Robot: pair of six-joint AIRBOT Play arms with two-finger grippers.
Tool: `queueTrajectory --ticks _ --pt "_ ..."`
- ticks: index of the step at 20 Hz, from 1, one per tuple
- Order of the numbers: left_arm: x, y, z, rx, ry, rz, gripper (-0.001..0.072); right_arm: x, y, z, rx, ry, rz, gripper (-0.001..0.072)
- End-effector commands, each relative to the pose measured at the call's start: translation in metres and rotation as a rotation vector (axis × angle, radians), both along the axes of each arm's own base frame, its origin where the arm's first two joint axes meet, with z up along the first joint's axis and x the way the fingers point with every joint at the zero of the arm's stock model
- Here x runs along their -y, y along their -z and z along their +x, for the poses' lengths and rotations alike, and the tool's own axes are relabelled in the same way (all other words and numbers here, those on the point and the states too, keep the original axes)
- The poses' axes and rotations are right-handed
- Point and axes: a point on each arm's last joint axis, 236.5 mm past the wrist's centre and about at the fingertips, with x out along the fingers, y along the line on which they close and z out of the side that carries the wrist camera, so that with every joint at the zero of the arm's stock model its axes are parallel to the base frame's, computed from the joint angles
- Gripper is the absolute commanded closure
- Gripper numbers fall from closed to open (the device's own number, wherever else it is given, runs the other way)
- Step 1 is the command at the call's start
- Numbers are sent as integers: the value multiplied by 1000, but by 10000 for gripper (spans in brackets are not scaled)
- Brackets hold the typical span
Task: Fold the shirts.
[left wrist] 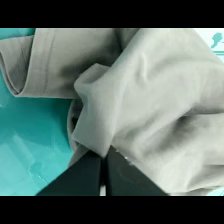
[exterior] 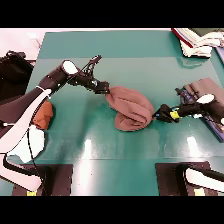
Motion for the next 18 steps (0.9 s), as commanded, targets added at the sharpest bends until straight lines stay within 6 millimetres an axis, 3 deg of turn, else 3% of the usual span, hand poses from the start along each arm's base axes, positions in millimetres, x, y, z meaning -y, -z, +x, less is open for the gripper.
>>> queueTrajectory --ticks 1,3,4,5,7,8,9,11,13,15,16,18 --pt "0 -2 0 1 3 -1 683 -18 16 23 33 -11 -4 376" --pt "1 -5 -1 -1 13 -3 683 -28 17 33 63 -31 -20 393" --pt "2 -8 -2 -3 17 -5 683 -33 16 35 73 -47 -24 504" --pt "3 -13 -2 4 23 -7 684 -37 12 38 95 -71 -26 698" --pt "1 -41 4 76 26 -13 684 -42 -10 47 165 -104 -23 693" --pt "-3 -65 9 142 26 -6 684 -41 -35 54 230 -124 -26 693" --pt "-11 -100 13 228 21 -6 684 -35 -63 60 303 -151 -53 694" --pt "-31 -189 9 424 7 -14 684 -17 -144 67 489 -193 -120 694" --pt "-57 -287 -14 648 -29 -30 684 -2 -242 58 706 -193 -185 694" --pt "-80 -372 -51 852 -71 -63 684 9 -330 37 896 -149 -238 694" --pt "-86 -402 -70 918 -85 -97 684 10 -366 23 970 -130 -253 695" --pt "-97 -433 -100 994 -98 -129 684 7 -411 1 1072 -115 -266 695"
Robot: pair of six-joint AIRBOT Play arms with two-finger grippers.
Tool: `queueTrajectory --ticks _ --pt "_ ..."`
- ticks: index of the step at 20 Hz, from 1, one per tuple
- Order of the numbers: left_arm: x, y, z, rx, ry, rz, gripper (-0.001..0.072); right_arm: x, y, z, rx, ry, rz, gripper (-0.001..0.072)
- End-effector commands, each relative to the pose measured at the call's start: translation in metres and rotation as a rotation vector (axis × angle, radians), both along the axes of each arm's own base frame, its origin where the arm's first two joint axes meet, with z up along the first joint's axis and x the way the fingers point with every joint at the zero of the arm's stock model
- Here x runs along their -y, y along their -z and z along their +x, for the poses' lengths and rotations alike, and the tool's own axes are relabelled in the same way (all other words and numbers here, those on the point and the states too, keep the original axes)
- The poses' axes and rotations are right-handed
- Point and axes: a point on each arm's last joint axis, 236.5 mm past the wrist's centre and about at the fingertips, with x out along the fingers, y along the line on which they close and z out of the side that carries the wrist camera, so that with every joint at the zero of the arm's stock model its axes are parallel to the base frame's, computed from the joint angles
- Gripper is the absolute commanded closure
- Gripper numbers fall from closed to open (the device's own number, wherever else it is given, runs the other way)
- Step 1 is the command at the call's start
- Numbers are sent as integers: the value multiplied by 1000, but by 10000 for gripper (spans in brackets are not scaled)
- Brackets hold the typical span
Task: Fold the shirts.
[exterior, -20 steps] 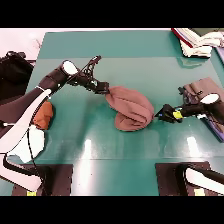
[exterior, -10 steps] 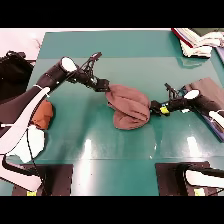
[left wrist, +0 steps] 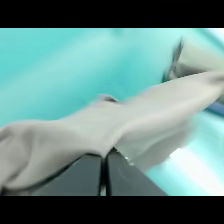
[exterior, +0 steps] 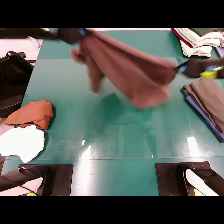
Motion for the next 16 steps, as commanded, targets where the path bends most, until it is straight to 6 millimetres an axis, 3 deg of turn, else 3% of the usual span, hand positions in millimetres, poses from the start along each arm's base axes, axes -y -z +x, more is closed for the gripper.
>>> queueTrajectory --ticks 1,3,5,8,12,13,14,15,16 --pt "-29 -73 -53 187 -34 -42 684 2 -89 -49 195 28 -32 695" --pt "-20 -54 -55 132 2 -3 684 2 -91 -54 184 33 -20 695" --pt "1 -13 -54 29 65 52 684 1 -69 -48 108 24 -14 695" --pt "43 77 -59 -181 183 163 685 7 -1 -33 -84 23 -15 695" --pt "84 210 -93 -457 322 325 683 22 95 -19 -333 52 -51 684" --pt "87 232 -99 -504 338 352 655 24 110 -17 -378 53 -42 503" --pt "87 247 -101 -539 343 366 327 25 118 -15 -405 56 -37 352" --pt "86 250 -98 -549 330 367 96 26 121 -12 -417 59 -22 344" --pt "81 246 -89 -539 305 350 107 26 118 -9 -412 64 7 344"
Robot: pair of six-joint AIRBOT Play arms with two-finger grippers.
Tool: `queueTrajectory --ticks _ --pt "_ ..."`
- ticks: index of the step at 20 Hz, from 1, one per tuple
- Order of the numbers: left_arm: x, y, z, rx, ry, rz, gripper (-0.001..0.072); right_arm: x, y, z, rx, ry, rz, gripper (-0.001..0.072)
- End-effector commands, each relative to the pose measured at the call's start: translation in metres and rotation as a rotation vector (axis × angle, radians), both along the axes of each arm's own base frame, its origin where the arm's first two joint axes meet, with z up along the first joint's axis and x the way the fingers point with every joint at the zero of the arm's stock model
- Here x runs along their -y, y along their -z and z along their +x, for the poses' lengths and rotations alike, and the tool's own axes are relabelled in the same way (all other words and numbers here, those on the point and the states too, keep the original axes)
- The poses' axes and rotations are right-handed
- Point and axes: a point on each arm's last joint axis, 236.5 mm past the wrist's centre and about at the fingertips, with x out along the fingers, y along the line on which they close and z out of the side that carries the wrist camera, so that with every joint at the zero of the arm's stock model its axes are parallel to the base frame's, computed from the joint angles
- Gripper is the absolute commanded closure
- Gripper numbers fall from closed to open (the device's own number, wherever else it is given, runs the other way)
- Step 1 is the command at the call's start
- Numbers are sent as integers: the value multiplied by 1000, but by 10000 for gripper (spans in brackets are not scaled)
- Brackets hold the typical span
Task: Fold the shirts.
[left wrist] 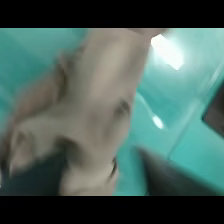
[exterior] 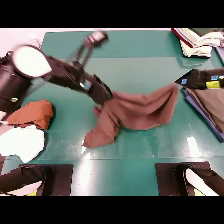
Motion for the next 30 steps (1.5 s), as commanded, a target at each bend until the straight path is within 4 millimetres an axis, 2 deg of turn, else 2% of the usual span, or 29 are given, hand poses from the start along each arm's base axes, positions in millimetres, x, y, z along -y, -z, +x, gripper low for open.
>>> queueTrajectory --ticks 1,3,5,7,9,12,14,16,19,24,25,26,27,28,30 --pt "-9 24 9 -47 -39 26 108 4 16 6 -52 30 52 345" --pt "-42 6 50 -18 -183 -17 108 12 6 6 -17 63 62 346" --pt "-83 5 90 -20 -340 -41 108 19 -5 2 17 85 55 346" --pt "-111 30 112 -99 -435 -24 107 19 -13 1 49 91 50 346" --pt "-121 76 121 -198 -462 23 108 18 -14 0 55 89 50 346" --pt "-115 155 109 -423 -463 81 108 18 -14 0 54 89 51 346" --pt "-98 189 94 -573 -447 44 108 18 -14 0 51 88 51 346" --pt "-90 213 85 -651 -442 39 108 18 -14 0 53 90 51 346" --pt "-80 231 76 -677 -425 67 108 18 -14 1 54 91 51 347" --pt "-58 234 65 -648 -376 91 110 18 -13 0 51 90 50 346" --pt "-58 235 64 -650 -371 96 247 19 -12 -1 45 88 44 346" --pt "-58 235 64 -647 -367 97 547 22 -9 -3 35 88 28 346" --pt "-62 235 67 -634 -365 100 676 28 -2 -5 17 92 -7 346" --pt "-67 232 71 -630 -372 101 684 34 9 -10 -16 97 -36 346" --pt "-83 213 92 -607 -408 68 684 45 39 -25 -119 114 -38 346"
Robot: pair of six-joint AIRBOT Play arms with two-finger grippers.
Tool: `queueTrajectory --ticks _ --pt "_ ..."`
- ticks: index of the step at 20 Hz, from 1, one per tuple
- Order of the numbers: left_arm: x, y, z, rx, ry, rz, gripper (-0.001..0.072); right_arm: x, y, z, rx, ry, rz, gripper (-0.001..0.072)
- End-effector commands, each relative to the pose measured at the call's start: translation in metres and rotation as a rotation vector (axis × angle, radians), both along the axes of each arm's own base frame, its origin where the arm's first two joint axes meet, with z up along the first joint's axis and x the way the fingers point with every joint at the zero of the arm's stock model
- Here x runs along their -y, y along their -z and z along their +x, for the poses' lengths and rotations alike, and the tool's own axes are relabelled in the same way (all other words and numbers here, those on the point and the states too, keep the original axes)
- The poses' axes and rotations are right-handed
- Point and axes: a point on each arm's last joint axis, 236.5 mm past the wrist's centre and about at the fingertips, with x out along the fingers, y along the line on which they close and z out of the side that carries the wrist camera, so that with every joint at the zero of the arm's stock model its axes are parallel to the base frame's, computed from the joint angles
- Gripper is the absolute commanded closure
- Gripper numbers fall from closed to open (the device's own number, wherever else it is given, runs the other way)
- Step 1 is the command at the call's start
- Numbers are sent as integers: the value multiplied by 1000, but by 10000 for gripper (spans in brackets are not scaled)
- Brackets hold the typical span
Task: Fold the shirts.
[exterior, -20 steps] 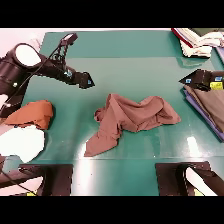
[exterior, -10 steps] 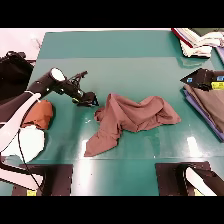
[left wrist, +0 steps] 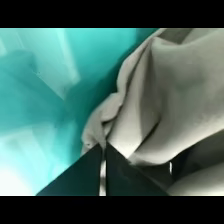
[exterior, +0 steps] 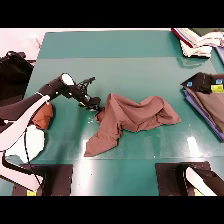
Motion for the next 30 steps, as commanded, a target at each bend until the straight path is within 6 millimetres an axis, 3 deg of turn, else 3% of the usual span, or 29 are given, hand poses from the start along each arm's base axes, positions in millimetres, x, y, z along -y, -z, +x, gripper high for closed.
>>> queueTrajectory --ticks 1,2,4,6,8,11,16,19,20,21,23,25,26,27,29,30 --pt "-24 -29 30 61 -47 -12 684 21 50 -25 -167 39 -12 346" --pt "-36 -47 44 108 -77 -20 684 31 72 -35 -225 73 8 342" --pt "-59 -83 69 205 -133 -29 684 53 116 -54 -334 177 63 179" --pt "-75 -106 83 271 -161 -21 684 71 157 -70 -431 290 129 180" --pt "-79 -111 86 287 -165 -16 684 74 189 -75 -498 373 245 185" --pt "-77 -108 87 281 -164 -17 684 58 215 -51 -479 395 398 192" --pt "-77 -108 87 280 -163 -16 684 41 244 1 -432 426 405 193" --pt "-77 -108 87 281 -164 -16 683 29 240 31 -390 361 362 321" --pt "-77 -108 87 281 -164 -16 684 26 235 42 -361 331 336 498" --pt "-77 -108 87 281 -164 -17 683 24 227 53 -317 304 312 653" --pt "-78 -116 87 296 -164 -21 684 22 189 77 -195 242 271 693" --pt "-82 -152 93 378 -170 -34 684 25 121 98 -19 185 229 693" --pt "-85 -182 97 447 -178 -46 684 27 78 104 78 158 206 693" --pt "-90 -224 99 543 -189 -61 683 29 27 105 185 131 182 693" --pt "-101 -324 89 776 -213 -93 684 28 -75 92 399 81 118 693" --pt "-107 -378 75 903 -224 -111 684 25 -131 75 519 57 72 693"
